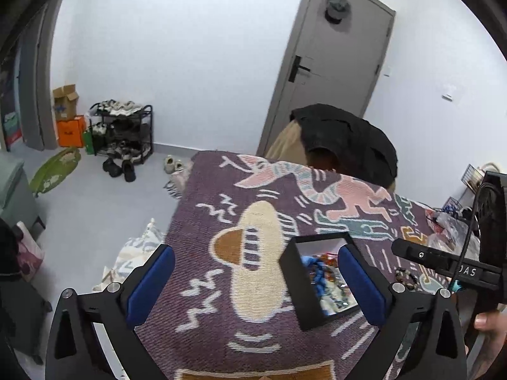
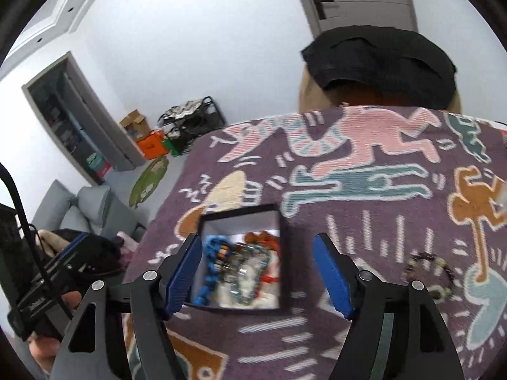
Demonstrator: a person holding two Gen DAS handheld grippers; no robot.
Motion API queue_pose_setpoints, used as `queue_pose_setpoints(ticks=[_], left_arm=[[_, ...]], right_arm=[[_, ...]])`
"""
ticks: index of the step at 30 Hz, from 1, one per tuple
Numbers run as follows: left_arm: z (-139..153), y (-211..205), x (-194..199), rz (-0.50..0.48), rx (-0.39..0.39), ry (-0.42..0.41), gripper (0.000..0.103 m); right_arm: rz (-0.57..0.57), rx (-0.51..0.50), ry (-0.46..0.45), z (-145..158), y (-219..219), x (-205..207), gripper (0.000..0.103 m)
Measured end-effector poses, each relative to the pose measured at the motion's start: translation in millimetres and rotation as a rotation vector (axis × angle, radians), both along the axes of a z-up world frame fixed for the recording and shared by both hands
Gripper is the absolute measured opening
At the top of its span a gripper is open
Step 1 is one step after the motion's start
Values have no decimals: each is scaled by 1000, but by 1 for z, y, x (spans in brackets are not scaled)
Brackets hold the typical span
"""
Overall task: Organize jewelry
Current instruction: 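Lower the blue bracelet into the black box and open the right gripper, then move the right gripper to the dark bead bracelet while the left moves toward the small silver ring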
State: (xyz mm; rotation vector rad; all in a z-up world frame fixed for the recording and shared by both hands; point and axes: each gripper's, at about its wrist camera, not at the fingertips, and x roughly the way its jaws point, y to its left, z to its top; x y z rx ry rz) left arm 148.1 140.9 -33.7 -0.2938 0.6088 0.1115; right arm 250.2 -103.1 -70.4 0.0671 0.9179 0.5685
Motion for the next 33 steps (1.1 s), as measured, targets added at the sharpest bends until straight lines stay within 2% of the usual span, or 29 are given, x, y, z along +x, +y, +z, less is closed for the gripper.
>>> queue_pose_setpoints(ticks=[18,29,33], left_arm=[[-1,-87,30,-173,40,25,103],[-2,-136,43,-274,95,43,102],[-3,-149,49,-300,106,47,102]], right_arm=[[-254,-34,43,-20,-124,11,73],[-361,-124,86,-55,-166,26,71],[-381,-199,84,-66,-166,35,68]])
